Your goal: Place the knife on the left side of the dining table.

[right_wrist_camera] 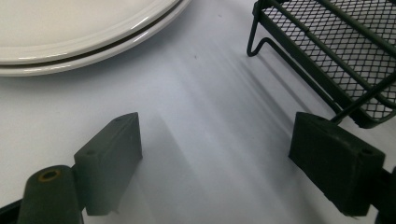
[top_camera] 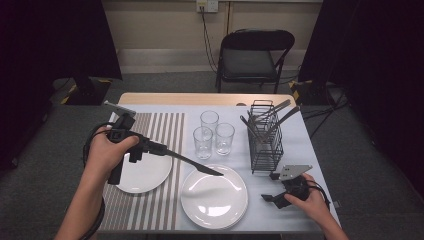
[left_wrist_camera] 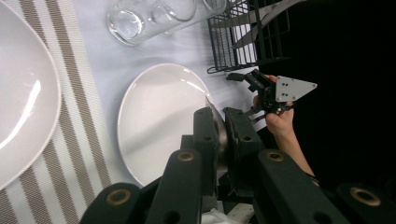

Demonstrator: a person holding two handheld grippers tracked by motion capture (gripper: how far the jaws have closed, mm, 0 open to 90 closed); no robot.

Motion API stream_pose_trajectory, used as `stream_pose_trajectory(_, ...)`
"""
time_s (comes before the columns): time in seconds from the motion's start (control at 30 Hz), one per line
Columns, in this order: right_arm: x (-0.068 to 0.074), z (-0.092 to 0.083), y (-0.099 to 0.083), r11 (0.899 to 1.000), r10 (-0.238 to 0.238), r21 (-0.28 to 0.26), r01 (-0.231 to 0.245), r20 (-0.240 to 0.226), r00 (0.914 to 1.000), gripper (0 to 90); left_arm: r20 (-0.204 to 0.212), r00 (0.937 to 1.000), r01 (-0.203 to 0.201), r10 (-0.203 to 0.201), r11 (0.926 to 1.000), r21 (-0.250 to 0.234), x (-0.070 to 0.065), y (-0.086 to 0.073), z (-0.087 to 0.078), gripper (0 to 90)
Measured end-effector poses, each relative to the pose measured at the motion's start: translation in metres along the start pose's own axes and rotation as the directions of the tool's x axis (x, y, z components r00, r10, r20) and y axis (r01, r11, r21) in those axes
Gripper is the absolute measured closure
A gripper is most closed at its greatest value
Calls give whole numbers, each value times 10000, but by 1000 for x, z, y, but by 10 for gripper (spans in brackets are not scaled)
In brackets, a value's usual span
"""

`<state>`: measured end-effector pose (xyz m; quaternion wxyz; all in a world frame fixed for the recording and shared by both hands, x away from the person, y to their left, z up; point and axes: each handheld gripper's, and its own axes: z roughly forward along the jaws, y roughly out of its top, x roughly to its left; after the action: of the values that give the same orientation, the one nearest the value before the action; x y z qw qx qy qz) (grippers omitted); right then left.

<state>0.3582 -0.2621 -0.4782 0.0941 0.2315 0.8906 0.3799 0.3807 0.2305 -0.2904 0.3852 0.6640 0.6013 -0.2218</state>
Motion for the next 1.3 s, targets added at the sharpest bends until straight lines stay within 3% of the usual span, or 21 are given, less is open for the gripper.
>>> stream_pose_trajectory(0.03, 0, 0, 0, 10000, 9, -2, -9, -9, 10000, 159, 93, 9999, -126, 127, 9999, -21, 2, 0, -1, 838)
stream_pose_trajectory(0.1, 0, 0, 0, 10000, 21, -2, -21, -17, 10000, 158, 72, 10000, 33, -32, 9999, -103, 2, -1, -4, 838)
stream_pose_trajectory(0.6, 0, 0, 0, 10000, 5, -3, -5, -18, 10000, 158, -390, 9991, 169, -175, 9997, -168, 14, -6, -17, 838)
stream_pose_trajectory(1.3, 0, 0, 0, 10000, 5, 9, -5, -2, 10000, 158, -596, 9973, 403, -418, 9988, -270, 28, -12, -38, 838)
